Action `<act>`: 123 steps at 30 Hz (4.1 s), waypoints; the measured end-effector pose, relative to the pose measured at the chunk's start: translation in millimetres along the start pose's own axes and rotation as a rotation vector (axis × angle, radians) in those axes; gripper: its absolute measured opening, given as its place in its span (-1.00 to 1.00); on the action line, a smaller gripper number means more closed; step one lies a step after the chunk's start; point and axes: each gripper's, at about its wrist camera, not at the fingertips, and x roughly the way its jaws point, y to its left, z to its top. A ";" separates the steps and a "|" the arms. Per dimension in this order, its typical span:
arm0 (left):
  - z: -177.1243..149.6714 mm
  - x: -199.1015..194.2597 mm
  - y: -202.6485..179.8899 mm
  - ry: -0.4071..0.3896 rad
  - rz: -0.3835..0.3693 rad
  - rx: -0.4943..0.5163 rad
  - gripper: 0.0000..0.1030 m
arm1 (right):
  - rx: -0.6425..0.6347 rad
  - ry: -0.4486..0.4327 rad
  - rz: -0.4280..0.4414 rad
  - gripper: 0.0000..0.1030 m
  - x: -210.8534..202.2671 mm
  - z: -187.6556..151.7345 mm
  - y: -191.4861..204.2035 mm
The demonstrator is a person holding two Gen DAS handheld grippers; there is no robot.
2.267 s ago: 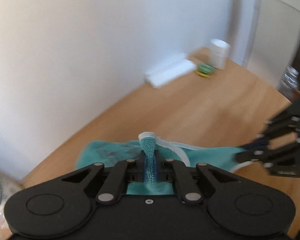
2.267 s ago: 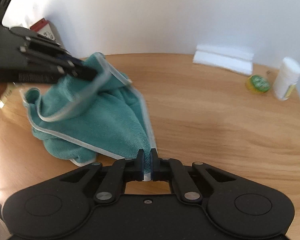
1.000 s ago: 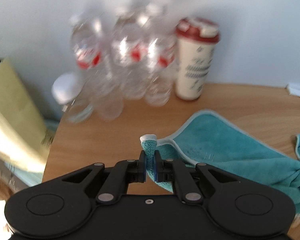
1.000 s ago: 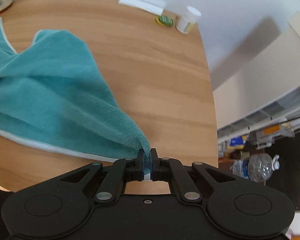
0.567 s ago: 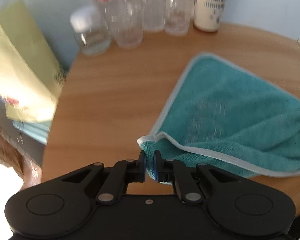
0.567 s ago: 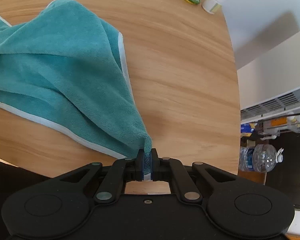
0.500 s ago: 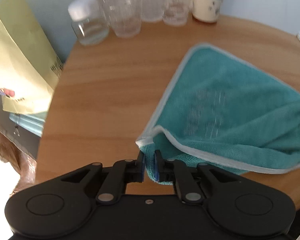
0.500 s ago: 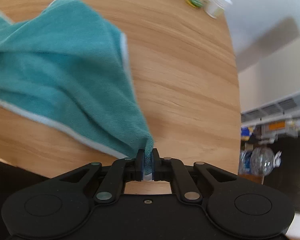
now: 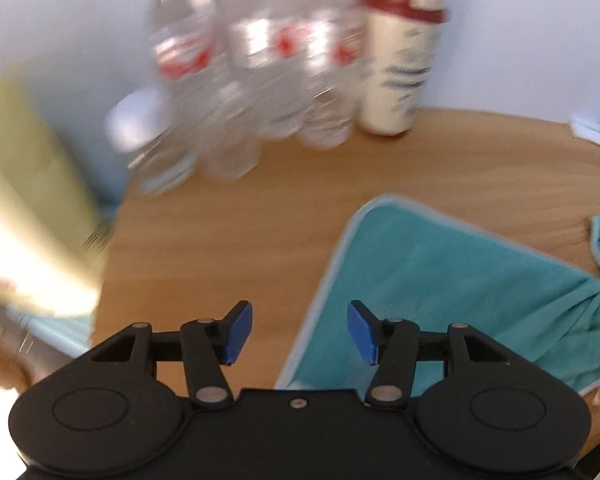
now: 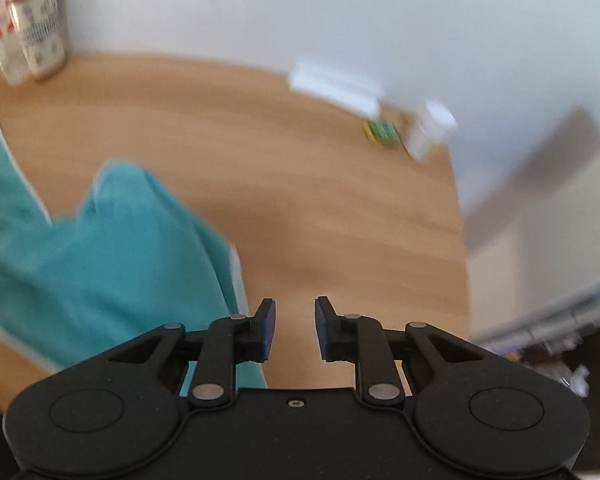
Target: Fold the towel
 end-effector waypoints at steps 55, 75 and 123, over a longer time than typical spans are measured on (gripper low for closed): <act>51.2 119.9 -31.0 0.160 0.400 0.177 -0.33 | -0.117 0.156 -0.142 -0.89 82.2 60.2 -43.7; 28.3 102.8 -20.5 0.194 0.384 0.095 -0.33 | -0.200 0.114 0.118 -0.44 27.9 18.7 7.4; 22.4 96.9 -14.9 0.218 0.393 0.029 -0.15 | -0.162 -0.135 -0.155 -0.59 99.0 105.2 -16.0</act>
